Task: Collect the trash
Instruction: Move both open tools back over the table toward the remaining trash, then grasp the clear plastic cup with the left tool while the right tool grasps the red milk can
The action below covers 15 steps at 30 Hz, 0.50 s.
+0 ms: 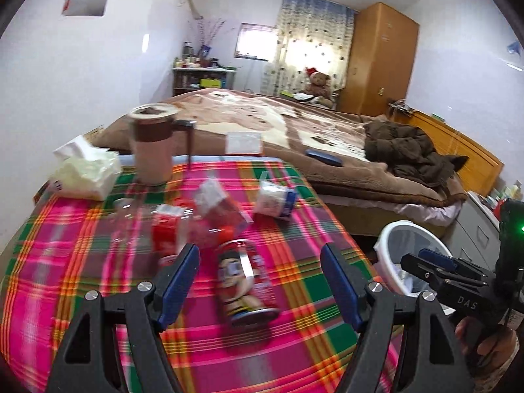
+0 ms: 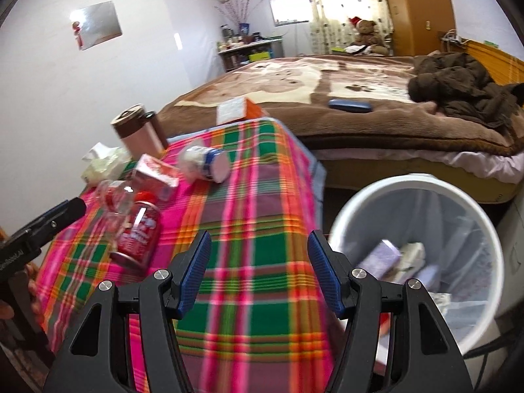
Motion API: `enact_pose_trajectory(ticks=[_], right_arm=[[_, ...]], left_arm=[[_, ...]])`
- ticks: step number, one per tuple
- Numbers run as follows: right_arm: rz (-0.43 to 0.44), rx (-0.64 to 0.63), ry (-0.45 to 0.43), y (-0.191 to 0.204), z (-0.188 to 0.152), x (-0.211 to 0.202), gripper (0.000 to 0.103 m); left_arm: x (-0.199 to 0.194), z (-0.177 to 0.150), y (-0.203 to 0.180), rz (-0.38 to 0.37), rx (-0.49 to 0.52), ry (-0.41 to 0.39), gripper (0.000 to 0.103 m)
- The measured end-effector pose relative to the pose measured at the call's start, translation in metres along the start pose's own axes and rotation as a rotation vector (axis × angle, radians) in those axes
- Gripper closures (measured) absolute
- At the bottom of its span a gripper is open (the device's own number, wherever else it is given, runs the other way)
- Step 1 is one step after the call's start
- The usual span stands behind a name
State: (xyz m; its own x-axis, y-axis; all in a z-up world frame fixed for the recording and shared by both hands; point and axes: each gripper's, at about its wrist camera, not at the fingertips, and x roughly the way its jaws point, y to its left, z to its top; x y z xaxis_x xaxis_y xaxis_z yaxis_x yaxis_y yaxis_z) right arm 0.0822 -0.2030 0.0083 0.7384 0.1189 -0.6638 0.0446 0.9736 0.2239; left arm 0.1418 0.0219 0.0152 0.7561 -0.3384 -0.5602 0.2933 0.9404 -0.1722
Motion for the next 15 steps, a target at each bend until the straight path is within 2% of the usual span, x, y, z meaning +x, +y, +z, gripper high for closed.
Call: enact_pose_trajectory(ticks=[6, 15], right_arm=[[0.067, -0.038, 0.038, 0.037, 0.002, 0.017, 0.040], [0.192, -0.086, 0.119, 0.088, 0.007, 0.047, 0.040]], left_arm=[[-0.009, -0.006, 0.037, 0.059, -0.039, 0.008, 0.025], [-0.007, -0.015, 0.083, 0.105, -0.100, 0.050, 0.025]])
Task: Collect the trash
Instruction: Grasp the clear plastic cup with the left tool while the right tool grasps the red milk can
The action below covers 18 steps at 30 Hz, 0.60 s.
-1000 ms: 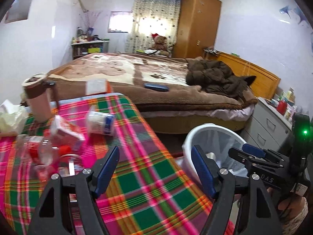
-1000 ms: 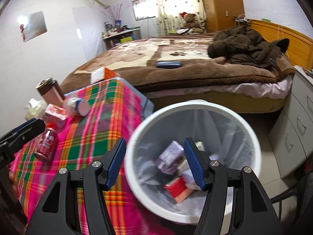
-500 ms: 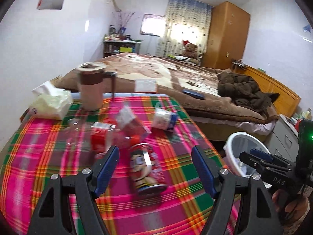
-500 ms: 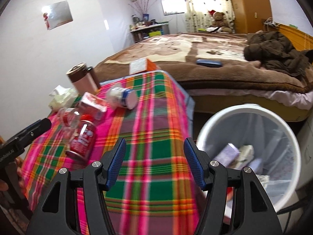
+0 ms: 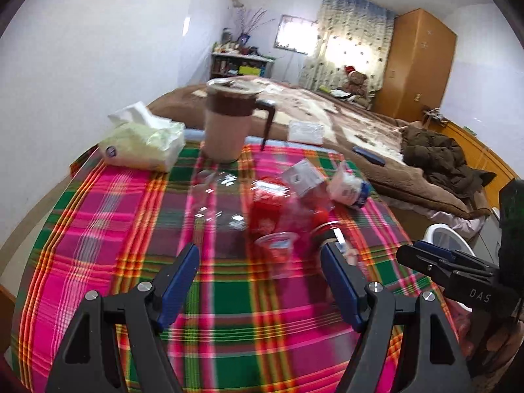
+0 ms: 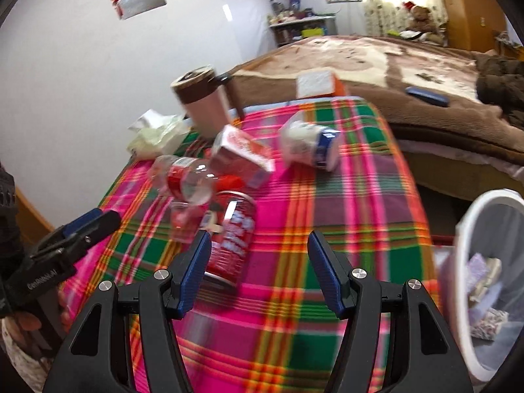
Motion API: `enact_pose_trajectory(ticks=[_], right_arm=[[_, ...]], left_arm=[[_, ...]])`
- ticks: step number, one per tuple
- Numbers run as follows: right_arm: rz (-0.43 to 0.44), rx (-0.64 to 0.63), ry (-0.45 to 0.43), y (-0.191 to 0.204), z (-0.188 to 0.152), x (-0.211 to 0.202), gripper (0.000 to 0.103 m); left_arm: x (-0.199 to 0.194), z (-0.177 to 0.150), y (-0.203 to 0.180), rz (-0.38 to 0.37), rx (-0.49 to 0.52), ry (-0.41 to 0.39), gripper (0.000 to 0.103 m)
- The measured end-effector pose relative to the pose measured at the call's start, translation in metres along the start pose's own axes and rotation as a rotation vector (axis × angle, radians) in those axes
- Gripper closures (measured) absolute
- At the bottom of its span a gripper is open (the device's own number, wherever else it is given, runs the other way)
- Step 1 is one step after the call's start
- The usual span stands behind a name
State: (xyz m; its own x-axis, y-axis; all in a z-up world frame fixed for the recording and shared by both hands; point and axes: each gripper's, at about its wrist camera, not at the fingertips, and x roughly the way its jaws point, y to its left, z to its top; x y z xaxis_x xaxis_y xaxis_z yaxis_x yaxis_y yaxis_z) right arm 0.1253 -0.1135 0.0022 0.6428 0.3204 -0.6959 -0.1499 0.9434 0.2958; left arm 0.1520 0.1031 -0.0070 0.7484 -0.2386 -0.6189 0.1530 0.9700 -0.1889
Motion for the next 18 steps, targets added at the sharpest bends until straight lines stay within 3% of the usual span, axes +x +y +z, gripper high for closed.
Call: enact_pose_trajectory(ticks=[7, 14, 18], right_arm=[[0.062, -0.010, 0.084, 0.020, 0.009, 0.033, 0.040], [0.007, -0.015, 0.152, 0.020, 0.009, 0.052, 0.040], [0.019, -0.011, 0.169, 0.016, 0.009, 0.055, 0.040]], left_arm=[[0.012, 0.000, 0.014, -0.009, -0.015, 0.024, 0.025], [0.029, -0.004, 0.023, -0.072, -0.056, 0.078, 0.025], [0.038, -0.003, 0.022, -0.085, -0.055, 0.098, 0.025]])
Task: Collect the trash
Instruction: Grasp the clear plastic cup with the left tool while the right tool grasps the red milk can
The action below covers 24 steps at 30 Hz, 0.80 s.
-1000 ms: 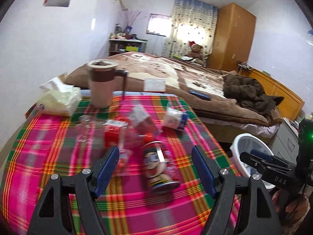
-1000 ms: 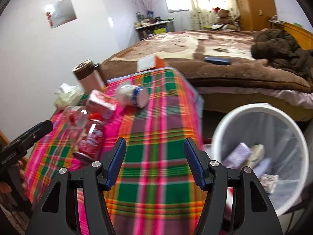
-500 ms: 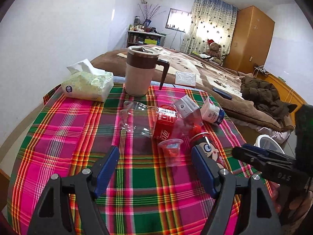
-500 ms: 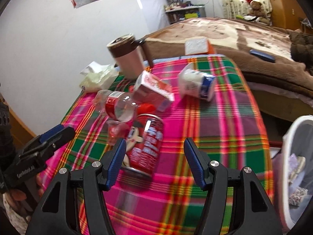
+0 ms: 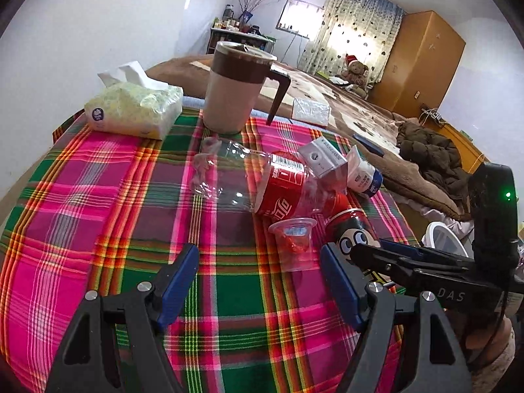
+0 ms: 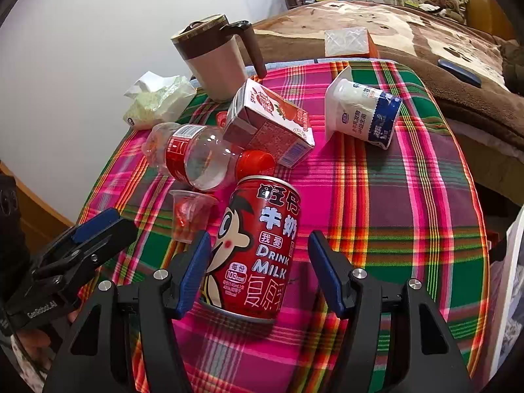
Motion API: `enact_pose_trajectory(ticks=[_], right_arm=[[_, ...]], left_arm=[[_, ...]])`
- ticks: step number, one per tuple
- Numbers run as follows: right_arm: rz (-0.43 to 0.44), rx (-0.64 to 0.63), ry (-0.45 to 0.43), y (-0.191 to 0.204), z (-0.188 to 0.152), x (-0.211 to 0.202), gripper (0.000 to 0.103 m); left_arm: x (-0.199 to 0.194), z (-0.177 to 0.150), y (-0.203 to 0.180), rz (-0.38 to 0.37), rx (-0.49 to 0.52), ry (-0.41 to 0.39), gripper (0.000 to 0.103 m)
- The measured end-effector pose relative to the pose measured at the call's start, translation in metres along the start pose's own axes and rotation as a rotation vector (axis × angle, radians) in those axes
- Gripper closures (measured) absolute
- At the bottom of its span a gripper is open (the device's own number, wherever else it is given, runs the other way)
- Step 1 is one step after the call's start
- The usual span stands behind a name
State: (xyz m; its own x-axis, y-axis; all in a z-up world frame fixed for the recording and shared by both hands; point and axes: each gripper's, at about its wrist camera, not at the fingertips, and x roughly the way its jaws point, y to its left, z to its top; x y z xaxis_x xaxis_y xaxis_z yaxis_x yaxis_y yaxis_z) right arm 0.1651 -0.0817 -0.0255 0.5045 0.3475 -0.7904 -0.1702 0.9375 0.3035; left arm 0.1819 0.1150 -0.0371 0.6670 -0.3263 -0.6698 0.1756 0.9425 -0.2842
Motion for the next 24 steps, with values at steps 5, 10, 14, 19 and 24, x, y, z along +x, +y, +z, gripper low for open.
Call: enact_pose_trajectory(ticks=[5, 10, 14, 19, 24], right_arm=[[-0.016, -0.023, -0.008, -0.002, 0.001, -0.002, 0.041], [-0.032, -0.036, -0.019, -0.005, 0.001, -0.004, 0.048], [-0.036, -0.032, -0.019, -0.010, 0.002, -0.005, 0.048], [-0.077, -0.025, -0.038, -0.018, 0.001, -0.010, 0.048], [-0.109, -0.022, -0.055, -0.023, -0.003, -0.015, 0.048]], left_arm=[[0.012, 0.002, -0.005, -0.018, 0.010, 0.026, 0.025], [0.027, 0.003, -0.008, -0.013, 0.010, 0.058, 0.025], [0.038, 0.003, -0.011, 0.000, 0.020, 0.087, 0.025], [0.048, 0.003, -0.012, 0.023, 0.022, 0.107, 0.025], [0.053, 0.006, -0.019, 0.028, 0.050, 0.111, 0.039]])
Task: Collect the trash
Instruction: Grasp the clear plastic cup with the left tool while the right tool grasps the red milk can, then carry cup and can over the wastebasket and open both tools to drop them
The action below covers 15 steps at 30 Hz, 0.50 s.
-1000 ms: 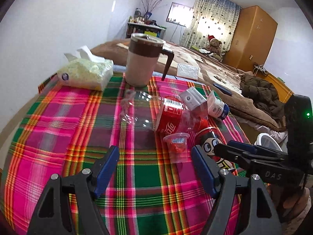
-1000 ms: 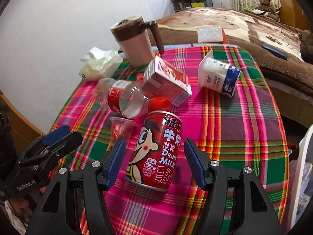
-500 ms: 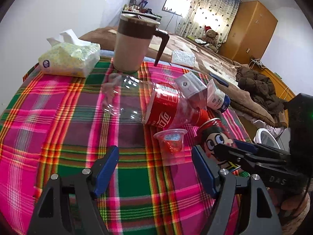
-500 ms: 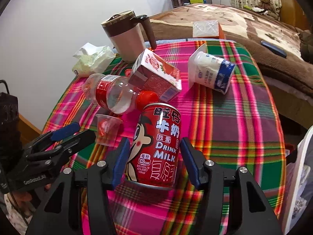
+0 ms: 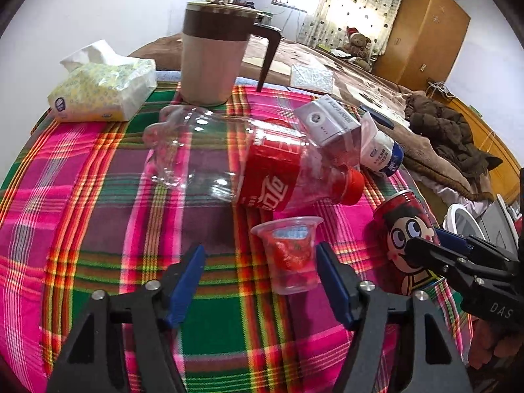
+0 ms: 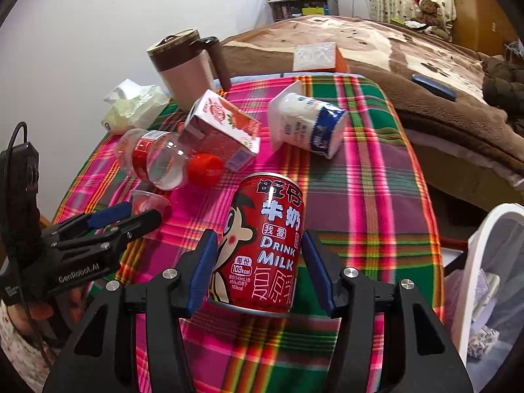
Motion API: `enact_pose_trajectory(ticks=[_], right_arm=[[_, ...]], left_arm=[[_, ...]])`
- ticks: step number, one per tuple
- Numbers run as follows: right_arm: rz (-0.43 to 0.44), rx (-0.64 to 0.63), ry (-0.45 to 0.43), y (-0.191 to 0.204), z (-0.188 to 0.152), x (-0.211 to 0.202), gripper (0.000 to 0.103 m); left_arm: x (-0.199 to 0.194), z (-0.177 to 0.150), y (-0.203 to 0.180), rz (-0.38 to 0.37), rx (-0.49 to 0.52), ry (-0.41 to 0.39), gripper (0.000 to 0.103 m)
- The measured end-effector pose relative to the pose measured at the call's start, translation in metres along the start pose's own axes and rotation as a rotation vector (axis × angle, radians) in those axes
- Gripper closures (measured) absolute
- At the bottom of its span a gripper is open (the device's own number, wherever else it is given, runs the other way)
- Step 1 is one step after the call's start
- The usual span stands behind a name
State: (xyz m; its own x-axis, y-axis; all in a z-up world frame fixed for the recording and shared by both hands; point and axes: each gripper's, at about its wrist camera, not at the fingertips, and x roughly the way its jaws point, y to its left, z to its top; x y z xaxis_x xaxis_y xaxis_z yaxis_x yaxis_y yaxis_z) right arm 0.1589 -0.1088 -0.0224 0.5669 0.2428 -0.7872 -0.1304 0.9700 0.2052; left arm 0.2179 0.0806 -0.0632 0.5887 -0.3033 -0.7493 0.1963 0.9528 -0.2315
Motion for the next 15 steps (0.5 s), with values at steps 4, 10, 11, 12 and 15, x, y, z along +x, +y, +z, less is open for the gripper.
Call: enact_pose_trajectory(ticks=[4, 10, 11, 12, 15], right_arm=[[-0.001, 0.016, -0.009, -0.005, -0.003, -0.003, 0.048], [-0.001, 0.021, -0.013, -0.006, -0.003, -0.004, 0.048], [-0.001, 0.021, -0.014, -0.007, -0.004, -0.005, 0.048], [0.000, 0.022, -0.015, -0.007, -0.004, -0.005, 0.048], [0.007, 0.034, -0.020, -0.009, -0.005, -0.005, 0.048]], left_arm=[[0.003, 0.004, -0.006, -0.003, 0.014, 0.001, 0.052], [0.007, 0.006, -0.013, -0.007, 0.023, 0.008, 0.069], [0.006, 0.006, -0.013, -0.009, 0.022, 0.004, 0.073], [0.005, 0.006, -0.014, -0.014, 0.025, 0.002, 0.073], [0.003, 0.006, -0.017, -0.017, 0.030, -0.004, 0.073]])
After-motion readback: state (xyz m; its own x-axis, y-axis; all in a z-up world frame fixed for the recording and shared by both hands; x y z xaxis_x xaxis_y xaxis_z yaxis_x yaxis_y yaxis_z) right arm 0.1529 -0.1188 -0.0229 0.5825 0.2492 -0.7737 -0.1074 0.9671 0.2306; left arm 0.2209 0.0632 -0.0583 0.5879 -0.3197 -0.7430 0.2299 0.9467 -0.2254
